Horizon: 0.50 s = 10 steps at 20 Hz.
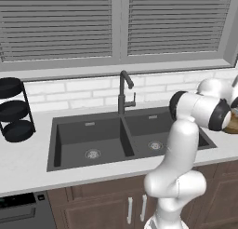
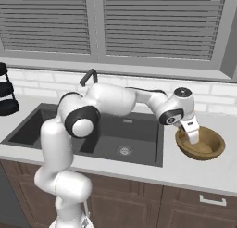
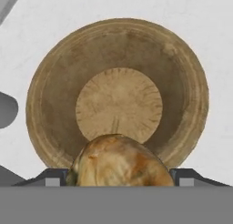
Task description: Pick the onion from the sink and place it in the bowl. Then pick the bowl and place it in the microwave. Then close the microwave door and press the start button.
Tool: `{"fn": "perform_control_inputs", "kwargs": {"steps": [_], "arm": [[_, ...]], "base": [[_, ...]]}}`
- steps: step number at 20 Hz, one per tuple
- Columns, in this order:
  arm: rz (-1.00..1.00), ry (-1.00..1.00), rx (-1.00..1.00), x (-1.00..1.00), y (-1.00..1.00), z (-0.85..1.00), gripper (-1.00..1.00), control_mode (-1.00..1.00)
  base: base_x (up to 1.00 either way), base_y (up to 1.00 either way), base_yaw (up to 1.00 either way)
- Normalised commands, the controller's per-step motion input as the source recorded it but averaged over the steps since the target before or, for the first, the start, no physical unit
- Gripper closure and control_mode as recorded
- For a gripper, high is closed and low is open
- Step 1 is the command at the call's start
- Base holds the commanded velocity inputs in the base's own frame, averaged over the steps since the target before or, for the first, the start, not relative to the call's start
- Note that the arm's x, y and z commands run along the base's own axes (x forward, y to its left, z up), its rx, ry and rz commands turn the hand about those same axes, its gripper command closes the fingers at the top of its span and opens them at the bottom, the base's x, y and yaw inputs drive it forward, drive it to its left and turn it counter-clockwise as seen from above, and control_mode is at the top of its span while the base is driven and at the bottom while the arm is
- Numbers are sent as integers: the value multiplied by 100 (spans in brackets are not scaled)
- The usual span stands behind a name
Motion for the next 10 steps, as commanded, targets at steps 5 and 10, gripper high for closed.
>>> {"fn": "perform_control_inputs", "kwargs": {"steps": [5,10], "arm": [[-3,1,2,19,-46,-30,100,-100],[0,1,4,18,-42,-37,100,-100]], "base": [[0,0,0],[0,0,0]]}}
